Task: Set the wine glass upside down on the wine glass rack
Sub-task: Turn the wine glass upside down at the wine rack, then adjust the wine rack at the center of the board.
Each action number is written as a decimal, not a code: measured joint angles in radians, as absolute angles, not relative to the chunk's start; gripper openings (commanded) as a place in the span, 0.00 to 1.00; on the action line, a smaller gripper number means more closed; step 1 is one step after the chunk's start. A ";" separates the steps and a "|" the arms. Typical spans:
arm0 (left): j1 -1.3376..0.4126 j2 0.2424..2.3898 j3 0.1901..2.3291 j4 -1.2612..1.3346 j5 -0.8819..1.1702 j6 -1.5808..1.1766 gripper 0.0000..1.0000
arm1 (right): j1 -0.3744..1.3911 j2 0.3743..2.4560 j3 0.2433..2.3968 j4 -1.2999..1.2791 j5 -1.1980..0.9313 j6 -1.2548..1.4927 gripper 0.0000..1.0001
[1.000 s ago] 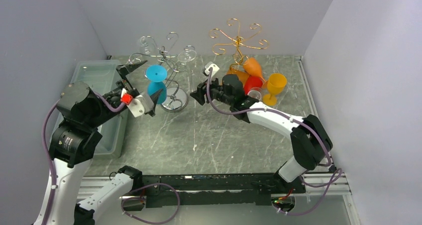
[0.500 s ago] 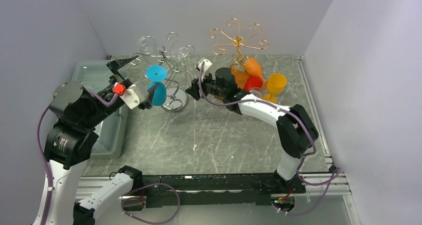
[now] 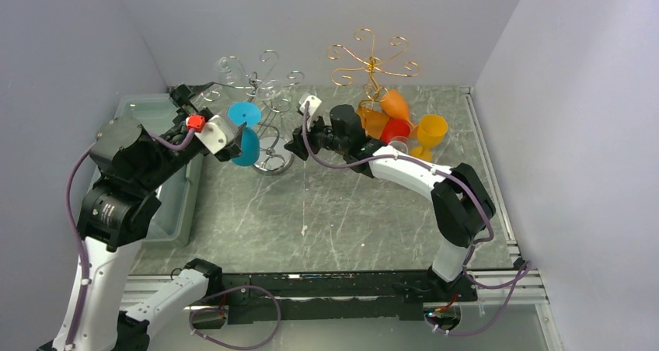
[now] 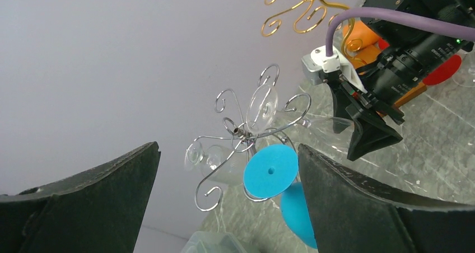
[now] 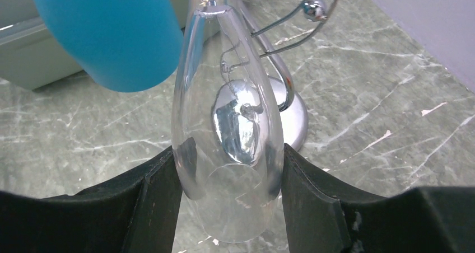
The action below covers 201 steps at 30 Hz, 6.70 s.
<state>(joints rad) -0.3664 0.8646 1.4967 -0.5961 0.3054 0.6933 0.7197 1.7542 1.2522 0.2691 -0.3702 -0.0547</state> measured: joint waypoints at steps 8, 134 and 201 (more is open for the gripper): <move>-0.366 0.888 1.497 -0.609 0.282 0.691 1.00 | 0.736 1.754 1.256 0.236 -0.376 -0.095 0.39; -0.255 1.471 1.785 -0.677 0.068 0.484 0.57 | 0.616 1.903 1.957 -0.210 -0.167 0.275 0.28; -0.150 1.350 1.805 -0.795 0.057 0.611 0.73 | 0.629 1.820 1.832 -0.088 -0.095 0.326 0.59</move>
